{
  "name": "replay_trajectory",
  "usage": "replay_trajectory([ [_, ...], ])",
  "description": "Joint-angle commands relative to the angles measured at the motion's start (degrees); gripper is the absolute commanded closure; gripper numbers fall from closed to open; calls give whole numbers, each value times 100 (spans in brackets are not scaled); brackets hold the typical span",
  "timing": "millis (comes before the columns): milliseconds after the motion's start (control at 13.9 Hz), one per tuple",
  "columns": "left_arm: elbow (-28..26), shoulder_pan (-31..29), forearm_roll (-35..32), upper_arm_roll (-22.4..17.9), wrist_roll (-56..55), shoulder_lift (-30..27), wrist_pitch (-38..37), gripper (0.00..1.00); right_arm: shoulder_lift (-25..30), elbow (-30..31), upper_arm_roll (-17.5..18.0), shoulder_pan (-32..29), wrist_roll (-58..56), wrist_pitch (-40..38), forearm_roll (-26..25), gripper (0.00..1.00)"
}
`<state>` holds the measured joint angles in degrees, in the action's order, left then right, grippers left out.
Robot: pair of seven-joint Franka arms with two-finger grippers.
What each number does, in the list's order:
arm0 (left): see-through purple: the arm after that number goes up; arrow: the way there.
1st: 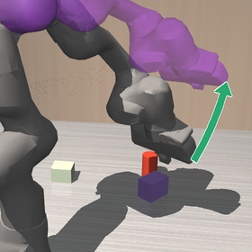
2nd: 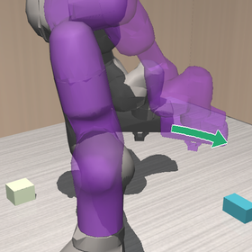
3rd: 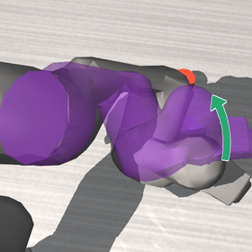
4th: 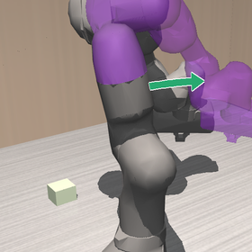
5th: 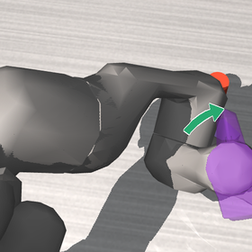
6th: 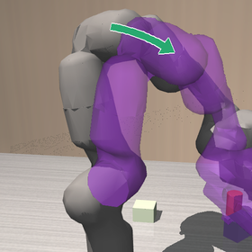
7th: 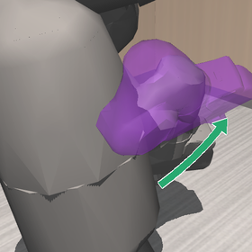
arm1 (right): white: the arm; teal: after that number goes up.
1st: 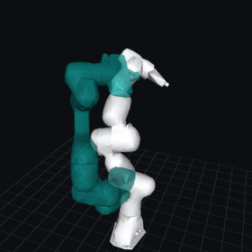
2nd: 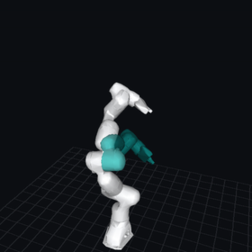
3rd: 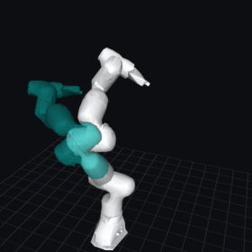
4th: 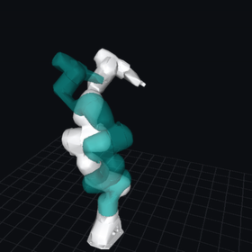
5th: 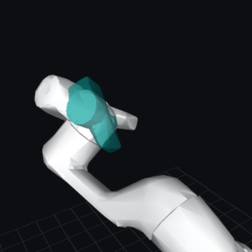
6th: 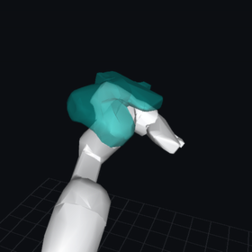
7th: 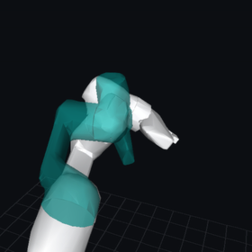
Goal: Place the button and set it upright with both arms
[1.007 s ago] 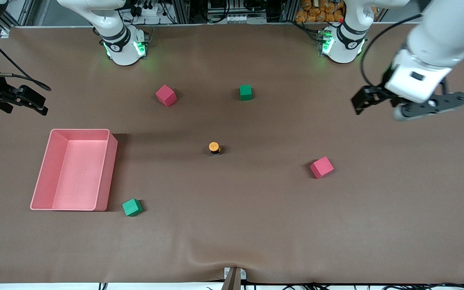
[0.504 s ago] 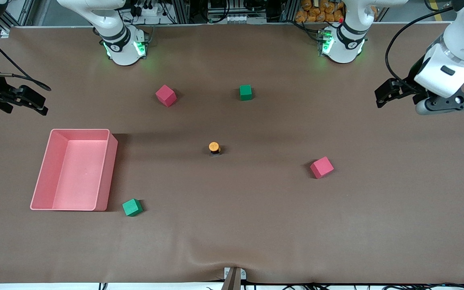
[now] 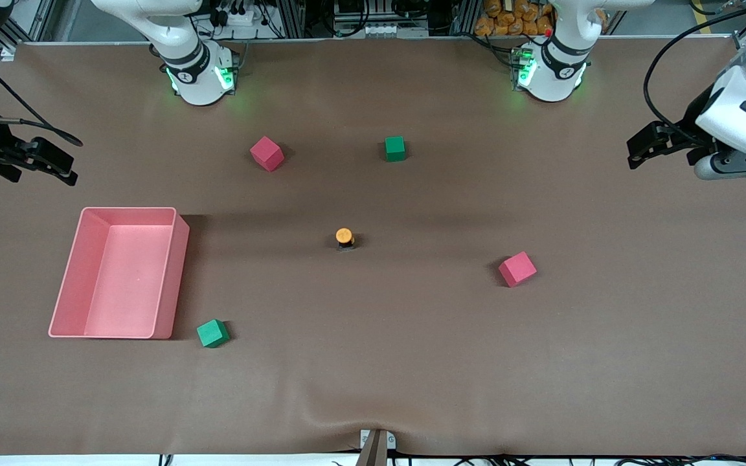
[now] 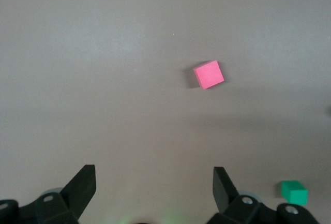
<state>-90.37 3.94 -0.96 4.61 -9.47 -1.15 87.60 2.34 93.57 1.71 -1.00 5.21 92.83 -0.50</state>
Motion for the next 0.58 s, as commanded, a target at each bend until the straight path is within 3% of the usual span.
replay_trajectory([
  [0, 19, -52, 17, -92, 305, -87, 38, 0, -58, -85, -22, 39, -29, -72, -55, 0],
  [504, 186, -245, 87, -84, 217, -149, -322, 0, -58, -85, -22, 39, -29, -72, -46, 0],
])
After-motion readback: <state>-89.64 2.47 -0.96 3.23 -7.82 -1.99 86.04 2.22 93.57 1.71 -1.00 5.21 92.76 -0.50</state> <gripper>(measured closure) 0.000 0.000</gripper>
